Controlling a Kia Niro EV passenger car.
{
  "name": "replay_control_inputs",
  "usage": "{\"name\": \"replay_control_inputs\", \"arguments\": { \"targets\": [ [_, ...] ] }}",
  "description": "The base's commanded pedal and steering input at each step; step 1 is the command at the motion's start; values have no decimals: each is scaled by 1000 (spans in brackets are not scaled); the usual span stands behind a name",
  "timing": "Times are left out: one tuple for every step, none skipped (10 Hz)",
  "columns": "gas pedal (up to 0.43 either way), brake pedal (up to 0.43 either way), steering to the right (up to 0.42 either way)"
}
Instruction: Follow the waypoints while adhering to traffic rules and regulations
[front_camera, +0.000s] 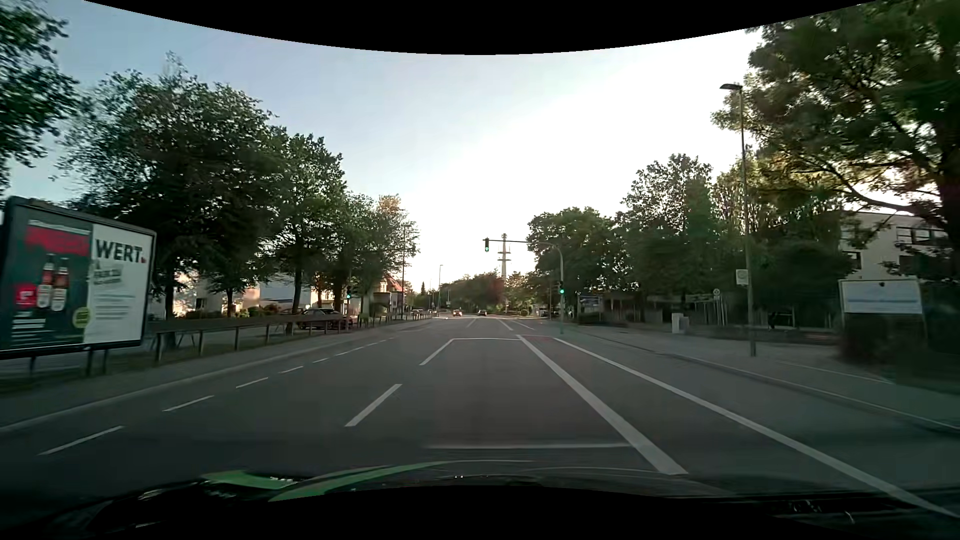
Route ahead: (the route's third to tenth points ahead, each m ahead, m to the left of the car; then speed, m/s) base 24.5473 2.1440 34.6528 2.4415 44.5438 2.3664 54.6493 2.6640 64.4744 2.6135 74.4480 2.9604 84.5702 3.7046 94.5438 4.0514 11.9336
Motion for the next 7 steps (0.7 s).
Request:
{"name": "replay_control_inputs", "arguments": {
  "targets": [
    [110,0,-1],
    [110,0,-1],
    [110,0,-1],
    [110,0,-1],
    [110,0,1],
    [110,0,4],
    [110,0,6]
  ]
}}
